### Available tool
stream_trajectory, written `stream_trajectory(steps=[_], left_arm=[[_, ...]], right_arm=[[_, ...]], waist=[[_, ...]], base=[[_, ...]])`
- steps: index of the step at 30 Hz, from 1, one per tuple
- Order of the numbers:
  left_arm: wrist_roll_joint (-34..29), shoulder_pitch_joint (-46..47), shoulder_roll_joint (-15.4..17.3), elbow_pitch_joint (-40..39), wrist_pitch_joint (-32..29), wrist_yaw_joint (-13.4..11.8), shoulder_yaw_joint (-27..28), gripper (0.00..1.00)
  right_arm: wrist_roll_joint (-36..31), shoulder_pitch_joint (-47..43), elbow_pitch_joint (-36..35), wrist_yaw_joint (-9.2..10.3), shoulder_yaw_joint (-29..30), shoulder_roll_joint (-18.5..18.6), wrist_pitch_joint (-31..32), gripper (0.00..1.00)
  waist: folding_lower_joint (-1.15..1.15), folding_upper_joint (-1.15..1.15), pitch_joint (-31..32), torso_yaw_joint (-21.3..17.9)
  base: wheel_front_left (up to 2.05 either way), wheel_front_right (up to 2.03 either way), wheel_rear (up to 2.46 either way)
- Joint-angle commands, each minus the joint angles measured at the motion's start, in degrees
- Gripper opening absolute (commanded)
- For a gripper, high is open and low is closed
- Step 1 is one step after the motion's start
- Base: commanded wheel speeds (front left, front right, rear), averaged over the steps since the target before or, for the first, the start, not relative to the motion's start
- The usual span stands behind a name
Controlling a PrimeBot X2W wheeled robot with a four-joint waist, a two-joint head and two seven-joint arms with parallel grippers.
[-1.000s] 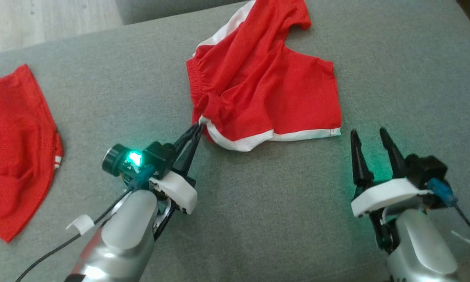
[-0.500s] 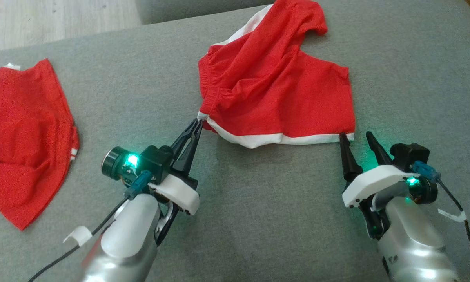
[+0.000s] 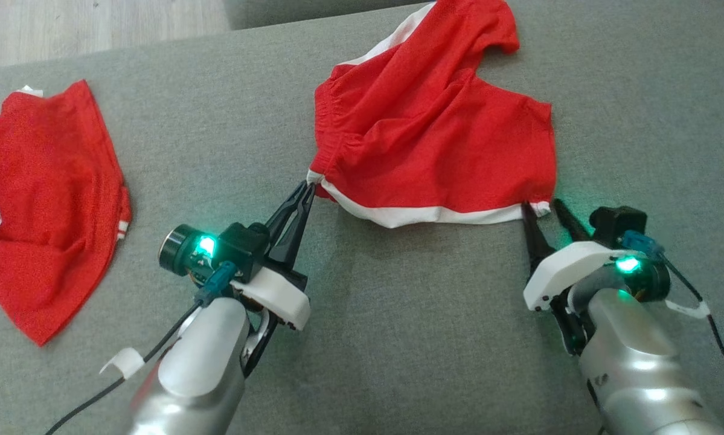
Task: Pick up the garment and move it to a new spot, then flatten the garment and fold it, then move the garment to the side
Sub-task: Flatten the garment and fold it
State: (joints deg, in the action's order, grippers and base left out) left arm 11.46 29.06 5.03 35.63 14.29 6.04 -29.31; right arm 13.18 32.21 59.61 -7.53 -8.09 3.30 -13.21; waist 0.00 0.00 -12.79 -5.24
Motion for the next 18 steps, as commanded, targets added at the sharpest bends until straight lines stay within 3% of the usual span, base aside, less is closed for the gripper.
stream_trajectory(steps=[1, 10, 18], left_arm=[[-0.52, 1.8, 0.66, -1.64, 0.71, -0.16, 2.43, 0.0], [-0.15, 0.15, 1.61, -1.18, 0.71, -2.24, 5.65, 0.0], [0.79, -1.71, 2.36, -3.27, 0.71, -3.05, 8.9, 0.0]], right_arm=[[0.04, 0.64, -0.12, 0.04, -1.97, -0.42, -0.54, 0.0], [1.36, 0.56, -1.57, 0.04, -2.17, -0.42, -1.59, 0.0], [1.68, -1.61, -10.1, 0.04, -0.36, -0.42, -1.76, 0.0]], waist=[[0.0, 0.0, 0.09, -0.06], [0.0, 0.0, 2.72, -0.87], [0.0, 0.0, 6.25, -1.86]], base=[[0.0, 0.0, 0.0], [0.0, 0.0, 0.0], [0.0, 0.0, 0.0]])
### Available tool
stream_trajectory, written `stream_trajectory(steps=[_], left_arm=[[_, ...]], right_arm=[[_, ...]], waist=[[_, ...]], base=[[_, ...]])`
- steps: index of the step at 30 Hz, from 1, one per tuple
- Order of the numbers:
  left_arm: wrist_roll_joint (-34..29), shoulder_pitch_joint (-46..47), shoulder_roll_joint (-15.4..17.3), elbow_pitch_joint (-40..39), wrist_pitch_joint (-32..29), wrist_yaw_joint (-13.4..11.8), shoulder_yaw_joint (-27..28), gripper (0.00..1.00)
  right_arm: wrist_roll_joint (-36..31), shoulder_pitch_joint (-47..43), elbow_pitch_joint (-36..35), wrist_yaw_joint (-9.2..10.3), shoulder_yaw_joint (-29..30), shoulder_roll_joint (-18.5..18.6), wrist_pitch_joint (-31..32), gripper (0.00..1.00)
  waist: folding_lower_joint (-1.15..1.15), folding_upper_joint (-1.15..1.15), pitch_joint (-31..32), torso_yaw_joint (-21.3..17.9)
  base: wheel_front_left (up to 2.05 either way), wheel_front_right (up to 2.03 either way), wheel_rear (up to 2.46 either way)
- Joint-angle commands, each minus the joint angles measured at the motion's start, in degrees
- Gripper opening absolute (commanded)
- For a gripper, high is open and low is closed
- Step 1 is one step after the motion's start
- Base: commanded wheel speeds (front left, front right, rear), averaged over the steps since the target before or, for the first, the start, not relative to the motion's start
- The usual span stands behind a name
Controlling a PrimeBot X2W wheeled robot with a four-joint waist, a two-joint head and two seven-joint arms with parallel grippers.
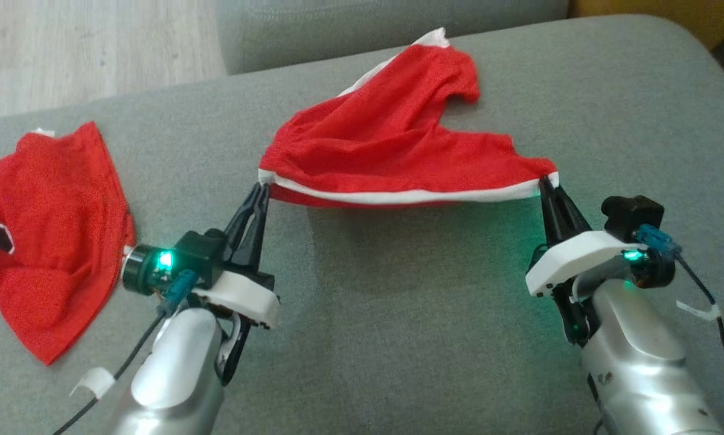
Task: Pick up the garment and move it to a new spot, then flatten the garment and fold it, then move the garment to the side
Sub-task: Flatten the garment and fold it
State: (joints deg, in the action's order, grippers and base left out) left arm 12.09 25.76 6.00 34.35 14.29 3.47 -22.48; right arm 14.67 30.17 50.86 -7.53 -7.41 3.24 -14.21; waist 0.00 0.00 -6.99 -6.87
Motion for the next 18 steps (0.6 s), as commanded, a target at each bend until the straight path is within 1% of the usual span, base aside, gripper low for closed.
stream_trajectory(steps=[1, 5, 9, 14, 15, 18], left_arm=[[0.33, 1.5, 1.47, -2.38, 0.71, -0.45, 2.47, 0.0], [1.28, 1.91, 1.72, -4.04, 0.71, -0.27, 4.16, 0.0], [0.95, 4.52, 2.92, -5.36, 0.69, 0.01, 4.61, 0.0], [0.67, 11.27, 5.06, -6.98, -0.93, 0.61, 5.22, 0.0], [0.55, 14.39, 5.92, -7.98, -1.87, 0.72, 5.62, 0.0], [0.41, 18.5, 6.92, -9.41, -3.21, 0.65, 6.2, 0.0]], right_arm=[[0.19, 0.16, -2.78, 0.04, -1.17, -0.27, -0.77, 0.0], [0.76, -0.39, -8.83, 0.04, -2.19, 0.26, -0.7, 0.0], [1.59, 0.55, -15.86, 0.04, -3.24, 1.47, 0.01, 0.0], [1.49, 4.43, -23.93, 0.04, -2.72, 3.27, 1.49, 0.0], [0.87, 6.71, -26.49, 0.04, -2.08, 3.94, 2.14, 0.0], [-0.18, 9.88, -29.47, 0.04, -1.96, 4.79, 3.52, 0.0]], waist=[[0.0, 0.0, 0.75, -0.34], [0.0, 0.0, 2.03, -0.55], [0.0, 0.0, 3.45, -0.53], [0.0, 0.0, 5.73, -0.63], [0.0, 0.0, 6.38, -0.74], [0.0, 0.0, 7.35, -0.78]], base=[[0.0, 0.0, 0.0], [0.0, 0.0, 0.0], [0.0, 0.0, 0.0], [0.0, 0.0, 0.0], [0.0, 0.0, 0.0], [0.0, 0.0, 0.0]])
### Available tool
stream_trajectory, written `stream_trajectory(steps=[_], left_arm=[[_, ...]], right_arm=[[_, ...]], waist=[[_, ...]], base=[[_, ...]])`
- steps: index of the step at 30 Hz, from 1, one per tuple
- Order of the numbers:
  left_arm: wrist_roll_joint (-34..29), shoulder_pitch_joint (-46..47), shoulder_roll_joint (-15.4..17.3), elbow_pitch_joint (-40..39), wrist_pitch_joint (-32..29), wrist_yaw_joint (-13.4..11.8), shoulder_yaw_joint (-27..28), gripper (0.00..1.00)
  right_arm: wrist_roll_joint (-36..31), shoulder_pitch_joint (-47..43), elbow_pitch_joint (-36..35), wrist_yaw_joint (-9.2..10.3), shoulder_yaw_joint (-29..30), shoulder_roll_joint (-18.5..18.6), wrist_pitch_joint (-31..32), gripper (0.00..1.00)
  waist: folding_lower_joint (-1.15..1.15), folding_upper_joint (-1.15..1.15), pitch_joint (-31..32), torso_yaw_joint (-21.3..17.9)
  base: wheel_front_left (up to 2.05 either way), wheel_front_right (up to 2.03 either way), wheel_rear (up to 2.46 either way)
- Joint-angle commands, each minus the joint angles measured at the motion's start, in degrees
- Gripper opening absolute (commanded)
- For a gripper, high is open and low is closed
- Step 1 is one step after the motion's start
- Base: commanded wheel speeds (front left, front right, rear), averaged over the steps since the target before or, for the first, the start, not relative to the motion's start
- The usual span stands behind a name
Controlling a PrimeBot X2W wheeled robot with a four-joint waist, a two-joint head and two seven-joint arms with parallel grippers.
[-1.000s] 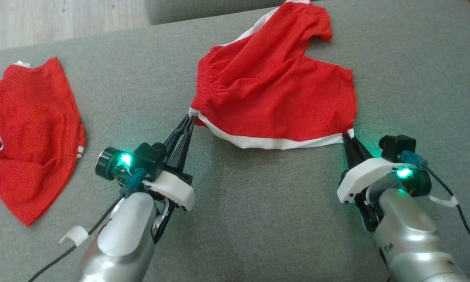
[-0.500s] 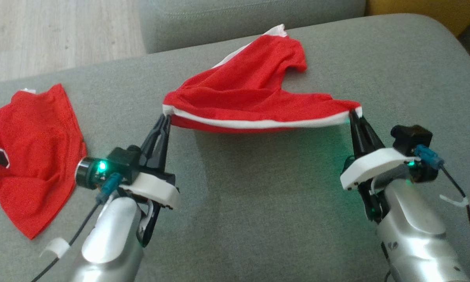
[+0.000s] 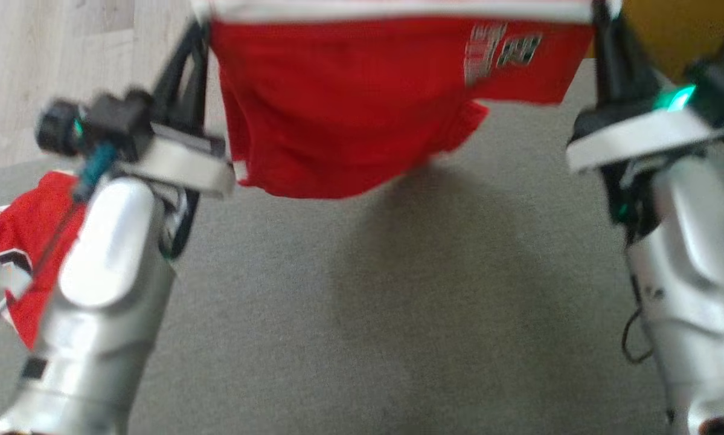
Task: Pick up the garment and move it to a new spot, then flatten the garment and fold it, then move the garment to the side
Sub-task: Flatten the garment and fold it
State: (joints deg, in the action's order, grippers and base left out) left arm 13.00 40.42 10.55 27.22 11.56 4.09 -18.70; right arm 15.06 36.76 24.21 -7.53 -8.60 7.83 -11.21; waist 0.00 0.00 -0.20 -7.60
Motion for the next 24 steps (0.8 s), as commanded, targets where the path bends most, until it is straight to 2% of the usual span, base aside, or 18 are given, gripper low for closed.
stream_trajectory(steps=[1, 6, 16, 20, 24], left_arm=[[-0.44, 4.91, 2.58, -2.83, -0.88, -0.02, 2.62, 0.0], [0.11, 6.65, 3.68, -6.95, -2.88, -0.57, 3.49, 0.0], [2.37, -0.07, 5.64, -18.32, -10.31, -1.29, 3.6, 0.0], [3.24, -0.14, 6.28, -20.11, -13.1, -1.17, 3.62, 0.0], [3.52, 2.23, 7.21, -18.45, -14.71, -0.44, 3.41, 0.0]], right_arm=[[-0.88, 4.16, -3.67, 0.04, -0.79, 0.51, 1.05, 0.0], [-2.25, 6.11, -7.9, 0.04, 0.61, 1.18, 3.57, 0.0], [-5.21, 1.35, -17.11, 0.04, 5.31, -0.25, 10.59, 0.0], [-5.38, 1.59, -17.17, 0.04, 5.58, -0.21, 13.07, 0.0], [-3.69, 5.79, -12.75, 0.04, 4.89, -0.29, 13.84, 0.0]], waist=[[0.0, 0.0, 0.84, -0.05], [0.0, 0.0, 2.03, -0.04], [0.0, 0.0, 1.64, 0.61], [0.0, 0.0, -0.77, 0.49], [0.0, 0.0, -5.62, -0.05]], base=[[0.0, 0.0, 0.0], [0.0, 0.0, 0.0], [0.0, 0.0, 0.0], [0.0, 0.0, 0.0], [0.0, 0.0, 0.0]])
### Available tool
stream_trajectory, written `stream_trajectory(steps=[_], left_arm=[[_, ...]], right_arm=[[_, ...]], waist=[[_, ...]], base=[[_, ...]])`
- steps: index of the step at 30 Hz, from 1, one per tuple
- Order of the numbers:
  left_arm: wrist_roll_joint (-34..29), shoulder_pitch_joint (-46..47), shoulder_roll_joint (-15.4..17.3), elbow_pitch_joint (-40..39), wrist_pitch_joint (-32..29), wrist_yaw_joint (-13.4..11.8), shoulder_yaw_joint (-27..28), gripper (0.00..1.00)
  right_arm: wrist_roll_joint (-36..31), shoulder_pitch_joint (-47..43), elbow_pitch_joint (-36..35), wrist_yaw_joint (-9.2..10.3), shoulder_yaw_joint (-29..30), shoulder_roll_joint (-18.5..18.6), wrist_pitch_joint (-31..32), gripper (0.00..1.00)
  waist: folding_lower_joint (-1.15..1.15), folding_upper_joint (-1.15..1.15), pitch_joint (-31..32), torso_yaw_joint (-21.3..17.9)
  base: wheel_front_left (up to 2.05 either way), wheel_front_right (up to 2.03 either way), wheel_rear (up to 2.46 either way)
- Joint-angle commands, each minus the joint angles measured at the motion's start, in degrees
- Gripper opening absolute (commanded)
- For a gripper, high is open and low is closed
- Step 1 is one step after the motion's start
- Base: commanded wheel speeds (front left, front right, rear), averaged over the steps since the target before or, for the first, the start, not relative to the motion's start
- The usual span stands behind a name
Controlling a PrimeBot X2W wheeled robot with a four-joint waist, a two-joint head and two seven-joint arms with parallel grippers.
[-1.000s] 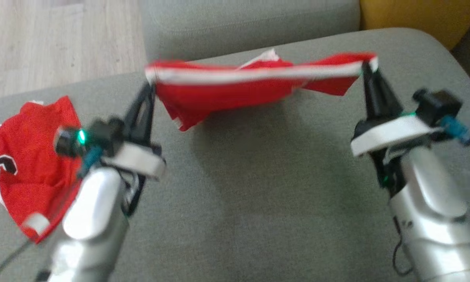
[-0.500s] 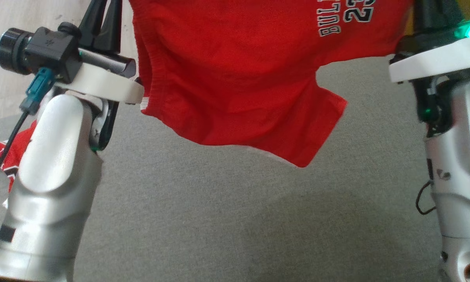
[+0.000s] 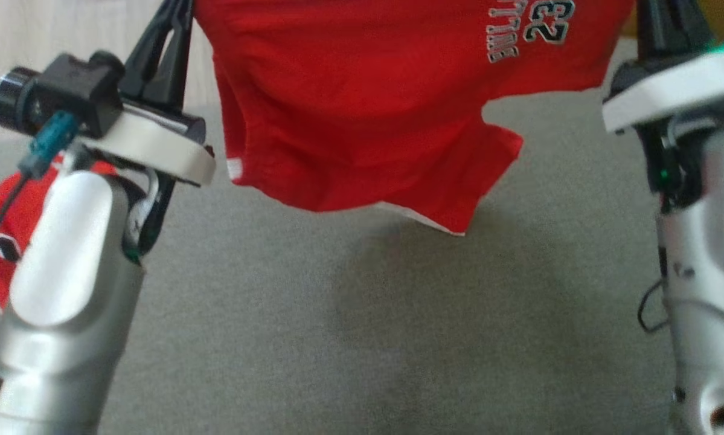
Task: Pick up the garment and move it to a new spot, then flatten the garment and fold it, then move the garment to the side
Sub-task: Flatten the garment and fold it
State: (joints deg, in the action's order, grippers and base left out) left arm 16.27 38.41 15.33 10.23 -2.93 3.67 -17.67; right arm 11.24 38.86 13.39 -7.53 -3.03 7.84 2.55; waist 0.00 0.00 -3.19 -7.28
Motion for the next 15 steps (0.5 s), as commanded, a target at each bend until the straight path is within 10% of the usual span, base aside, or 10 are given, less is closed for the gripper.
stream_trajectory(steps=[1, 15], left_arm=[[0.05, 5.58, 2.73, -0.58, -0.39, 0.26, 2.18, 0.0], [-1.58, 34.95, 1.94, 24.18, 10.26, 2.6, 1.35, 0.0]], right_arm=[[0.12, 5.48, -0.32, 0.04, -1.38, 0.01, 0.01, 0.0], [-3.23, 38.47, 32.12, 0.04, -5.58, 2.03, -16.18, 0.0]], waist=[[0.0, 0.0, -4.18, -0.46], [0.0, 0.0, -15.7, -1.1]], base=[[0.0, 0.0, 0.0], [0.0, 0.0, 0.0]])
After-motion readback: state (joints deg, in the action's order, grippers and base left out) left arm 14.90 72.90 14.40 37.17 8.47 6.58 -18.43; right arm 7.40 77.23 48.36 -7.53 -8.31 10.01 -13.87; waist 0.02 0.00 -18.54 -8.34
